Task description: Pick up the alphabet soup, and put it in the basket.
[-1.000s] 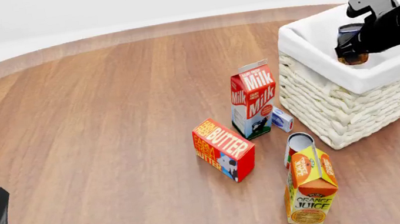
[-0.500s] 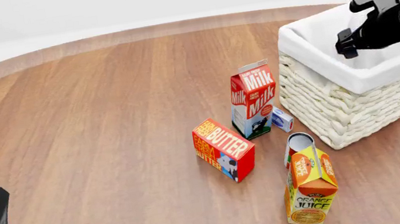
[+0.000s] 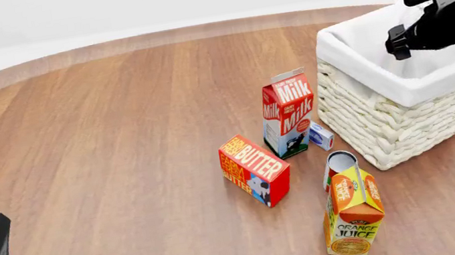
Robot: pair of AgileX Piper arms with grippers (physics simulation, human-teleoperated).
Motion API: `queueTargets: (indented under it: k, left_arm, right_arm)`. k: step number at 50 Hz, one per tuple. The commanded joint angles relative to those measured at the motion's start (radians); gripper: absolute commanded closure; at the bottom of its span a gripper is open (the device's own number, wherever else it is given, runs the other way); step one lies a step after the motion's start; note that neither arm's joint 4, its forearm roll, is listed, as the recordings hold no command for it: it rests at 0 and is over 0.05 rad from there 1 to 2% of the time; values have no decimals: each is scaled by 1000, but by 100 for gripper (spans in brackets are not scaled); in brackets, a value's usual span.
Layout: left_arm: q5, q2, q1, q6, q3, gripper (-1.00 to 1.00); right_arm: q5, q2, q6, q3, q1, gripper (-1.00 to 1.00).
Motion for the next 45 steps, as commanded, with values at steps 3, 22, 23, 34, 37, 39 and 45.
queueTargets:
  k: [3, 22, 23, 34, 37, 39, 45]
  left_arm:
    - [0, 0, 0, 0, 0, -100]
    - [0, 0, 0, 0, 0, -100]
    - [0, 0, 0, 0, 0, -100]
    - [0, 0, 0, 0, 0, -100]
    - [0, 0, 0, 0, 0, -100]
    - [0, 0, 0, 0, 0, -100]
    - [0, 0, 0, 0, 0, -100]
  right_arm:
    - [-22, -17, -1, 10, -4, -100]
    - [-46, -32, -11, 21, -15, -100]
    - [-47, -32, -9, 21, -19, -100]
    - [-65, -49, 2, 31, -15, -100]
    - [-74, -56, 7, 36, -15, -100]
    - [-80, -61, 9, 38, -16, -100]
    - [-100, -76, 15, 48, -20, -100]
